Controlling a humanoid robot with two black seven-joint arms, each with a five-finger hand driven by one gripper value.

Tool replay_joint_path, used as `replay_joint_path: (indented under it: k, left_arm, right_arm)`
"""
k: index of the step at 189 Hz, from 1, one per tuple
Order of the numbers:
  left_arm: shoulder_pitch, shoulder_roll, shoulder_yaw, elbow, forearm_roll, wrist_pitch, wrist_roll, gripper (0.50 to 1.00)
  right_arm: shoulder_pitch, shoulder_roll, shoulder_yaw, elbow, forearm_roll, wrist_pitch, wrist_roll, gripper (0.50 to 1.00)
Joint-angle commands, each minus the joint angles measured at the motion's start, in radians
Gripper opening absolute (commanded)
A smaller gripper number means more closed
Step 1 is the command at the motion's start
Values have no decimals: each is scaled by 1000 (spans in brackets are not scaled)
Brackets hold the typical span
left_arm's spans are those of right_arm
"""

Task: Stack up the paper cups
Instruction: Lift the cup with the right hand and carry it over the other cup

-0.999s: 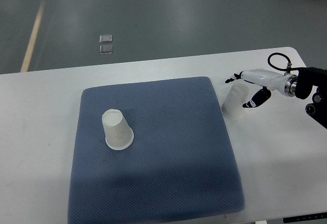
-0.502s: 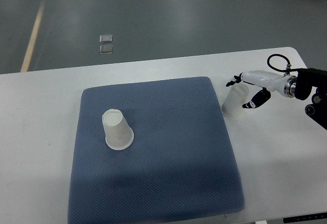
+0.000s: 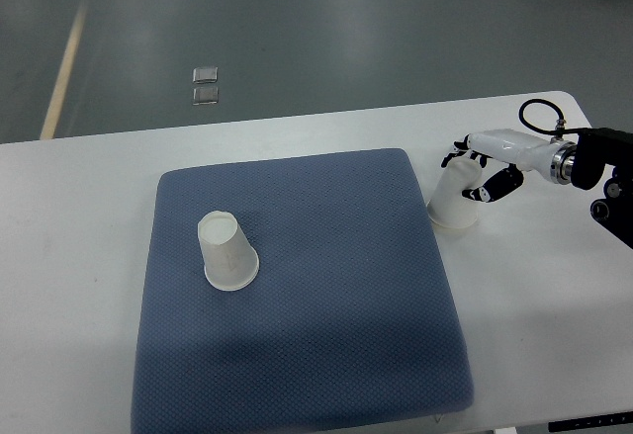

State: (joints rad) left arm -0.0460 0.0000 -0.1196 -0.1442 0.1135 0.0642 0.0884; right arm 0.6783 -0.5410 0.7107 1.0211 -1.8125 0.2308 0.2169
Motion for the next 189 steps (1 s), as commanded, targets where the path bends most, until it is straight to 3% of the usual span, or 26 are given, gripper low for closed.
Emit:
replay_joint_path:
  k: [1,50,84,101,189]
  left_arm:
    - [0,0,0,0,0,-1,-1,1000]
    - [0,0,0,0,0,0,1,1000]
    - [0,0,0,0,0,0,-1,1000]
    - [0,0,0,0,0,-1,1,1000]
    - [0,0,0,0,0,0,-1,1000]
  right_arm:
    - [21,1,1,4,7,-1,1,545]
    - [139,-1,3,22,22,21,-1,545]
    - [231,15,4,79,65,81,-4,545]
    - [270,29,4,119,94,99,-37,545]
    - [346,358,1,243,136,222,-203,543]
